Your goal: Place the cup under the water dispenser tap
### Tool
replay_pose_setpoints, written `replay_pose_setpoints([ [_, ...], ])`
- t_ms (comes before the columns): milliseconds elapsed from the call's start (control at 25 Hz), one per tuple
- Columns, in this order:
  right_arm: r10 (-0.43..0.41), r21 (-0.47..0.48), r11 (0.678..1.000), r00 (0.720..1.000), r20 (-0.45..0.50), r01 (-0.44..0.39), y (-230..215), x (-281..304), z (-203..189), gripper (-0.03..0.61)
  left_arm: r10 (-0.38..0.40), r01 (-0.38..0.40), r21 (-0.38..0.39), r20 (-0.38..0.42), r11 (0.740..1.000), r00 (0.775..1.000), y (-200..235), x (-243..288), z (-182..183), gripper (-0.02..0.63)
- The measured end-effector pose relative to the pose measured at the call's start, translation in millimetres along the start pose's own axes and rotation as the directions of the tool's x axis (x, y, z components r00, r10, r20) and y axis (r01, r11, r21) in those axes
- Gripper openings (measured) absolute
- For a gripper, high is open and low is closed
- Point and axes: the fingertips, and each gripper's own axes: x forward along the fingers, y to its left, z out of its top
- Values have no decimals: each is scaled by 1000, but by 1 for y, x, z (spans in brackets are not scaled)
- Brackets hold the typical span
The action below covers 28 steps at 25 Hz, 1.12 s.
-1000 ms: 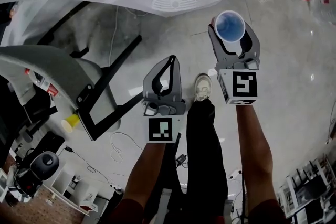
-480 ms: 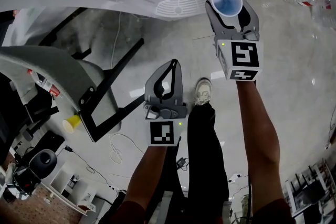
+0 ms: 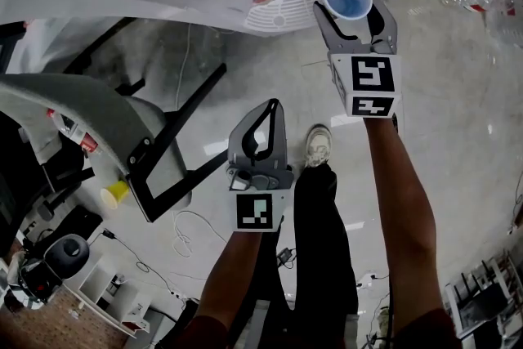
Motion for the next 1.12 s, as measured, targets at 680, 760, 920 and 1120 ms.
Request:
replay_pose_setpoints([
  [680,-54,106,992,995,-82,63,27,-87,-19,353,-8,8,16,44,1000,999,16,-43,69,0],
  [760,-64,110,991,994,-84,73,35,-111,-11,353,-20,19,22,50,1000,999,16,-56,85,0],
  [920,-89,132,986,993,-81,99,53,-169,18,353,-39,38,19,75,999,996,12,-92,127,0],
  [1120,-161,145,977,987,-2,159,56,-237,87,351,-58,56,17,148,998,987,7,-127,192,0],
])
